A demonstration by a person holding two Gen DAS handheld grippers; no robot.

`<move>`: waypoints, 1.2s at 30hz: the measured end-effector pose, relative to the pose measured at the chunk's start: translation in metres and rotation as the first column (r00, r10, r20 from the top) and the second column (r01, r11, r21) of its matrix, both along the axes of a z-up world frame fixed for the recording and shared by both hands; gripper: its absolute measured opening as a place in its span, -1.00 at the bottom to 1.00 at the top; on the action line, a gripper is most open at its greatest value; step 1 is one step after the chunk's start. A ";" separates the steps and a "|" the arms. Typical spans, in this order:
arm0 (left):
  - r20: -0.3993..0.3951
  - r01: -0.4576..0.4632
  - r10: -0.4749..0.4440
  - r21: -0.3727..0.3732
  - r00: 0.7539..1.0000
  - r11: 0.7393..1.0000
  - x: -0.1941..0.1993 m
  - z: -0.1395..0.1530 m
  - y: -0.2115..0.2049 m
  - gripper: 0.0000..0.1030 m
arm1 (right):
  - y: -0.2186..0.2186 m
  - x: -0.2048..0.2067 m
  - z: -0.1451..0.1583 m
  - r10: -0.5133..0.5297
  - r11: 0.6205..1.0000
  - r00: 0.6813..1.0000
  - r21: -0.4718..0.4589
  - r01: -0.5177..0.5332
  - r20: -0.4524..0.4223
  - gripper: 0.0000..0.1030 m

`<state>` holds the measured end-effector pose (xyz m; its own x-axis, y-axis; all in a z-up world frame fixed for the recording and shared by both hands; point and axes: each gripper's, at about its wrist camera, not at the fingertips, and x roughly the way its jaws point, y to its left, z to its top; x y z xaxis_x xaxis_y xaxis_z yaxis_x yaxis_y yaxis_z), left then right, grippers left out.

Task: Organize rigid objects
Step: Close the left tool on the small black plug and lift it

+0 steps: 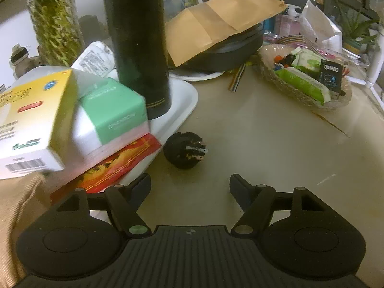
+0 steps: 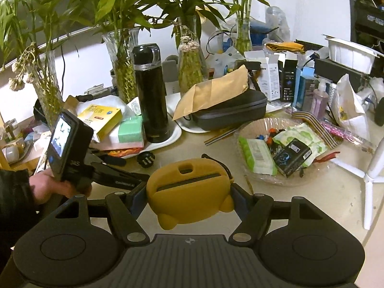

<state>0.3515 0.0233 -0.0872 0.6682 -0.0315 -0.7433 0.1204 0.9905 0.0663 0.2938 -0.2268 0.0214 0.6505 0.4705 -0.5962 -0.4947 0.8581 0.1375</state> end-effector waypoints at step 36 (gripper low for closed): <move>0.038 0.008 -0.005 -0.089 0.999 0.996 0.000 0.034 -0.010 -0.22 | 0.007 0.003 -0.017 0.001 1.000 0.998 -0.024 -0.003 -0.067 0.44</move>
